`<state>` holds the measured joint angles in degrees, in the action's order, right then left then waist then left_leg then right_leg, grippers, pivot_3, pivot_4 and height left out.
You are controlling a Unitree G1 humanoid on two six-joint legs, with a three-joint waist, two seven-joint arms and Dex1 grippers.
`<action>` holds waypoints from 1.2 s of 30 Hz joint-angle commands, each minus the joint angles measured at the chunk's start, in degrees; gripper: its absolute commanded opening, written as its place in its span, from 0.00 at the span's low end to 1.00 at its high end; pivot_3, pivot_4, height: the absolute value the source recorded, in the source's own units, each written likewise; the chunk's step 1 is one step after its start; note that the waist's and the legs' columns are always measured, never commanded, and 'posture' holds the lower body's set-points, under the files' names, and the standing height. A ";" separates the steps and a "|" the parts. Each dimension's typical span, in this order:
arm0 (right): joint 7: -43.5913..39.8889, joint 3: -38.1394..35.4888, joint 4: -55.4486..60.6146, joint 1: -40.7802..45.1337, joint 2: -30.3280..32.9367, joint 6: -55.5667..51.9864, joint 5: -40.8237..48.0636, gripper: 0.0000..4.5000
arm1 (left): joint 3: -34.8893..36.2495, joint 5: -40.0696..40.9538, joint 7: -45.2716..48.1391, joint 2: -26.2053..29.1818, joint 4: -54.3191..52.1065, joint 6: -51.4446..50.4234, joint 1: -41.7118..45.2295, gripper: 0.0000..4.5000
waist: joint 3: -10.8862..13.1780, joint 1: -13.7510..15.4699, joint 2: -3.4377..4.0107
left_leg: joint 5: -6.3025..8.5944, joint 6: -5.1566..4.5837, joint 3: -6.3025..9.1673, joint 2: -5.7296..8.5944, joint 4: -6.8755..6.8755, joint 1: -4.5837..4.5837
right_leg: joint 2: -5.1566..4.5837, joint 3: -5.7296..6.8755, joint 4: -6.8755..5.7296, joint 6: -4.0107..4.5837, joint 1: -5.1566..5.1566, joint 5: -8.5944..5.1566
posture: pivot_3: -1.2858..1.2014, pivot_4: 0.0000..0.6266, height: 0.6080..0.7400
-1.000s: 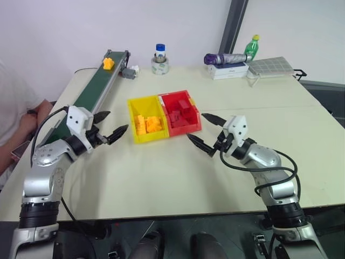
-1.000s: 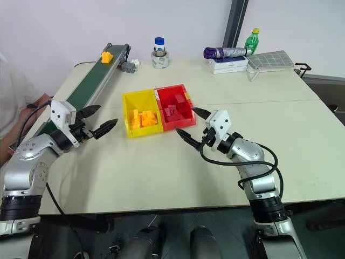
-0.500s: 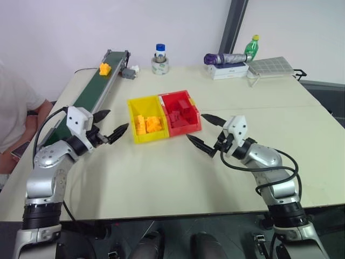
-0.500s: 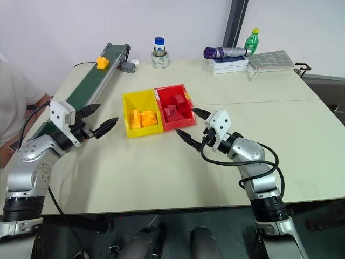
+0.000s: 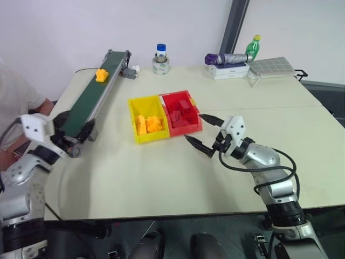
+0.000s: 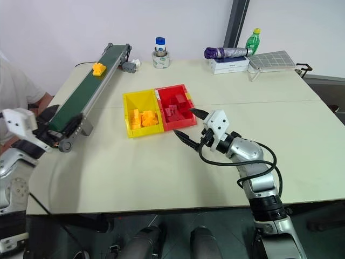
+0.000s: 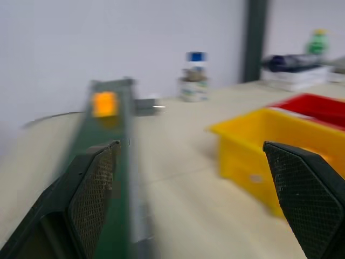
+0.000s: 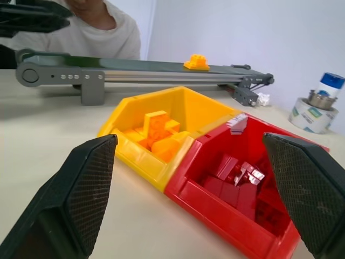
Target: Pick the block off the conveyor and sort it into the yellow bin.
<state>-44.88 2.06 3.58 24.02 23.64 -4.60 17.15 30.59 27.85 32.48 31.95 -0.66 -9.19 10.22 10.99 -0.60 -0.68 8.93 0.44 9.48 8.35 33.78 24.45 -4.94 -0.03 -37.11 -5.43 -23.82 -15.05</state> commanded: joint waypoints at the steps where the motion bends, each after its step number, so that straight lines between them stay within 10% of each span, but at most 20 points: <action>1: -0.75 -0.24 -0.14 1.87 -0.28 1.44 0.41 1.00 | 2.61 2.03 -1.89 -0.47 -0.37 -0.85 -1.37 0.99 | 0.00 0.03 0.00 | 0.00 0.00 0.00 0.00 0.00 0.00 | 0.00 0.00 0.00 0.00 0.00 0.00 | 0.52 0.24 1.00; 36: -1.20 0.87 -1.80 2.33 -2.08 2.85 -0.76 1.00 | 6.99 6.01 -5.82 -0.28 -8.08 -5.45 -12.65 0.99 | 0.00 -0.06 -0.01 | 0.01 0.01 -0.05 -0.01 -0.11 0.03 | -0.03 -0.03 0.03 0.07 -0.07 -0.05 | 0.52 0.24 1.00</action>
<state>-46.35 3.14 0.71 25.50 21.83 -2.89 16.32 37.05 33.79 26.23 30.93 -7.76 -14.73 -2.58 10.99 -0.66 -0.69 8.94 0.44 9.42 8.34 33.66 24.47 -4.97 -0.07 -37.08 -5.36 -23.91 -15.10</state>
